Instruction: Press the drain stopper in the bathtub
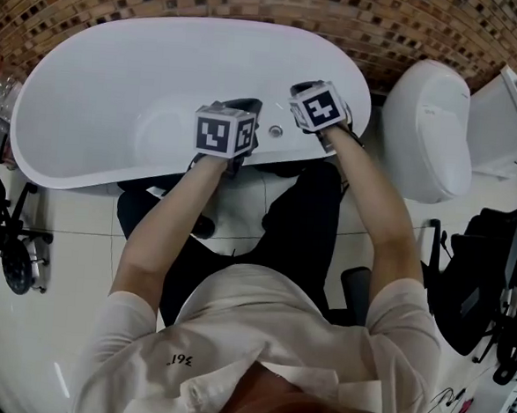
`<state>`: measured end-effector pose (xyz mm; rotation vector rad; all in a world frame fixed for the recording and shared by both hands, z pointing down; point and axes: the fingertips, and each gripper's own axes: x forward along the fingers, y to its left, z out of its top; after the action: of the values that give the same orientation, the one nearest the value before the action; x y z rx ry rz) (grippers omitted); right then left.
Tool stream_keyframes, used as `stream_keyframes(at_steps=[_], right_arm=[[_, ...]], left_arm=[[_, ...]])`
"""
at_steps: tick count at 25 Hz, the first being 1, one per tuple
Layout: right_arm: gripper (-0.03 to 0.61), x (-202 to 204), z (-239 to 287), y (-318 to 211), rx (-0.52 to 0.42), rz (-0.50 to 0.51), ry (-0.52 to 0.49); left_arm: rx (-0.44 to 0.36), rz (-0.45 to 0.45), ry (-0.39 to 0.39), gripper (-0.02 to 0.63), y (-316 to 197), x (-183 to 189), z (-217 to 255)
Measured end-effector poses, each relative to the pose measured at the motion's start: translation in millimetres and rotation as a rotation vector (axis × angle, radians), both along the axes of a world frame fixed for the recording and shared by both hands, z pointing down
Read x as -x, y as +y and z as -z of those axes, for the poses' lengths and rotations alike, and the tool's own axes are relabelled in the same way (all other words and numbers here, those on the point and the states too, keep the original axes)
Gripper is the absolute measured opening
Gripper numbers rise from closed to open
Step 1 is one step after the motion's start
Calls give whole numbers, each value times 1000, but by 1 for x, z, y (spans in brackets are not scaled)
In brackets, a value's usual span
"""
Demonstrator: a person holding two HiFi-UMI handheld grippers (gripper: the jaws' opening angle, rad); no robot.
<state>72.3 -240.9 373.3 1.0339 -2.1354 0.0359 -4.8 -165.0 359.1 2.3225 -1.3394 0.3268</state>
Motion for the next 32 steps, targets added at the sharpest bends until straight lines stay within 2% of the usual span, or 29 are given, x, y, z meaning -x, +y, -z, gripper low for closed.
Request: stream_keyframes(at_steps=[6, 14, 21, 25, 32], right_arm=[[14, 13, 19, 14, -43, 37, 0], [14, 14, 49, 23, -101, 22, -46], [14, 7, 55, 33, -108, 8, -69], [14, 2, 61, 37, -113, -14, -99], [14, 9, 87, 52, -152, -10, -184]], left_arm=[[-23, 1, 7, 9, 7, 5, 8], [-85, 2, -2, 9, 15, 14, 35], [-146, -4, -24, 9, 23, 18, 52], [-172, 7, -41, 9, 28, 21, 59], [-218, 35, -27, 9, 36, 27, 73]])
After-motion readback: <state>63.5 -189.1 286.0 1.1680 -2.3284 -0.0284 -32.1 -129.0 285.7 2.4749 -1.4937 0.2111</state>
